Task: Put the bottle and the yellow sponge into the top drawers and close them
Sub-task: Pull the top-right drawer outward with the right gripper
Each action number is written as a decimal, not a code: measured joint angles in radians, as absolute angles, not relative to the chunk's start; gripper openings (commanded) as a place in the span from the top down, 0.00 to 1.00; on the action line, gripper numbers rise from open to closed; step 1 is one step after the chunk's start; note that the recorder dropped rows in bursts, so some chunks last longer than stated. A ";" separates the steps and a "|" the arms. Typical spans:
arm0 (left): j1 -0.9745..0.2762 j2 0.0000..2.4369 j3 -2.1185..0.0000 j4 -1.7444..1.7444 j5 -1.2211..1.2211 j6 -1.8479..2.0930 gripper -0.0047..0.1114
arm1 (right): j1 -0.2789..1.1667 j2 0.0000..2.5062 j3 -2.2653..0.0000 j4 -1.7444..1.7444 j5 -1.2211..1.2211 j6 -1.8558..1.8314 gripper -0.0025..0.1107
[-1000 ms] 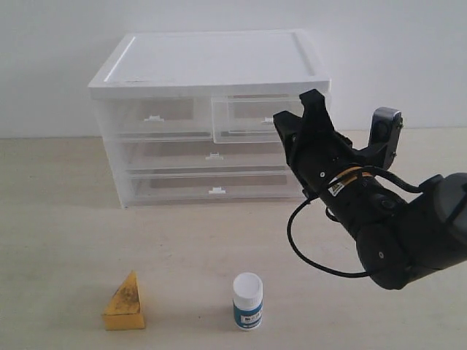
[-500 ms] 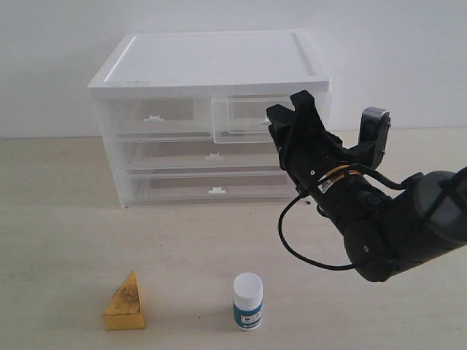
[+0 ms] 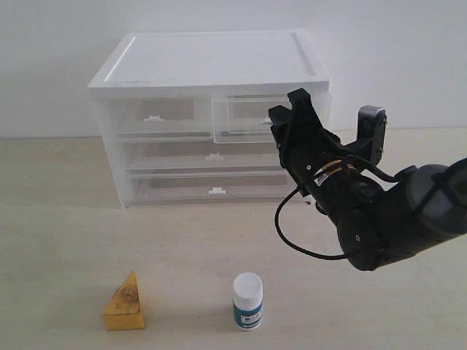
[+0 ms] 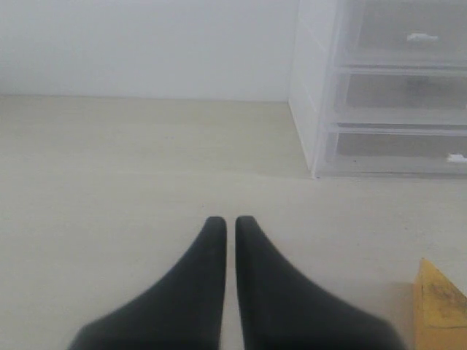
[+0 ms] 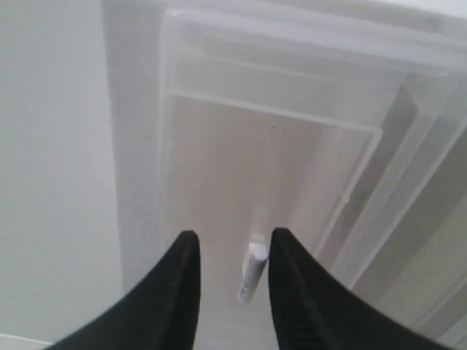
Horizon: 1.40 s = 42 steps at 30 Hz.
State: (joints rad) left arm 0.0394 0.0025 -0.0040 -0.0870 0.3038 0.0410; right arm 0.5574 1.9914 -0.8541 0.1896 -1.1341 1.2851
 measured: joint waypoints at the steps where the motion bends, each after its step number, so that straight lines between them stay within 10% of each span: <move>1: 0.039 0.002 -0.004 -0.087 0.304 0.041 0.92 | 0.557 1.991 -0.857 0.190 -1.130 1.285 0.73; 8: 0.039 0.002 -0.004 -0.087 0.304 0.041 0.92 | 0.557 1.991 -0.857 0.198 -1.121 1.265 0.98; 42: 0.039 0.002 -0.004 -0.087 0.304 0.041 0.92 | 0.588 1.949 -0.685 0.160 -1.233 1.335 0.98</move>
State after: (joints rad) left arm 0.0394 0.0025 -0.0040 -0.0870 0.3038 0.0410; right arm 0.5881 1.9486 -0.6852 0.1603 -1.2330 1.3353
